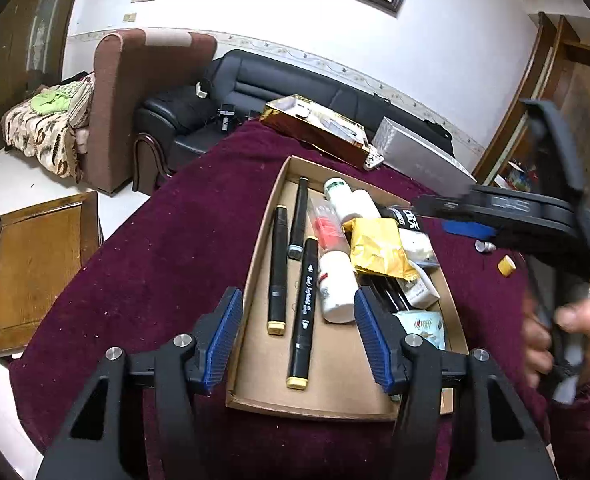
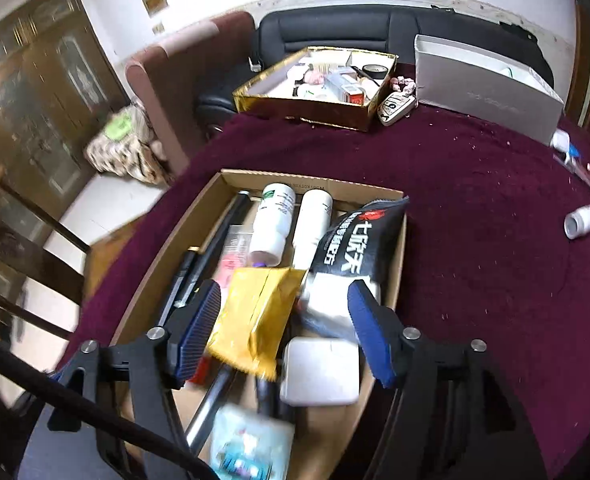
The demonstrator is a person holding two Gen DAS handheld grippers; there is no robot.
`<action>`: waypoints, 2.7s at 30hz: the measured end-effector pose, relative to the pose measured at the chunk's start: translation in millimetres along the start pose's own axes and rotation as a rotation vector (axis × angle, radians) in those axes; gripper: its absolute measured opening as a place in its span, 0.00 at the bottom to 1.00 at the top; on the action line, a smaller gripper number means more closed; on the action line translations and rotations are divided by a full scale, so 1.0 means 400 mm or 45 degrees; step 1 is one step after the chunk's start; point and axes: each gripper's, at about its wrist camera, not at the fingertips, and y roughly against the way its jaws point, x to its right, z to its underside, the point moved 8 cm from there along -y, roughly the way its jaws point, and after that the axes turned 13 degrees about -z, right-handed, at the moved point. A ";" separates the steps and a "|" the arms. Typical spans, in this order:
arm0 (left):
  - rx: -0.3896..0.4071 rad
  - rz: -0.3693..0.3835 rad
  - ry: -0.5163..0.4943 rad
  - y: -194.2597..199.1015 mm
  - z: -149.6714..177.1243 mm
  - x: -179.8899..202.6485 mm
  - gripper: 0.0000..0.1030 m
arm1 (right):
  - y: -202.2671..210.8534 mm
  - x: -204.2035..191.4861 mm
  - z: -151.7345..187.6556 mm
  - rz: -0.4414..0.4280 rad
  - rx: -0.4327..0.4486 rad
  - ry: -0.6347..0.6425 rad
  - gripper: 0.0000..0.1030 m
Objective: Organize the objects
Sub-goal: 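Carry the yellow packet and pill bottle to the tray and open both grippers, then move both open grippers back to the remaining bottle and jar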
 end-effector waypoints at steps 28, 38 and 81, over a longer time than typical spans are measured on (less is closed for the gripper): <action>0.056 -0.015 0.129 0.038 -0.015 -0.065 0.54 | -0.144 -0.132 0.246 -0.258 -0.372 -0.066 0.20; 0.153 -0.141 -0.021 0.084 -0.031 0.000 0.57 | 0.002 -0.145 0.224 -0.310 -0.254 0.001 0.54; 0.287 -0.538 -0.538 0.133 -0.026 0.413 0.85 | 0.261 0.149 0.220 0.137 0.116 0.067 0.69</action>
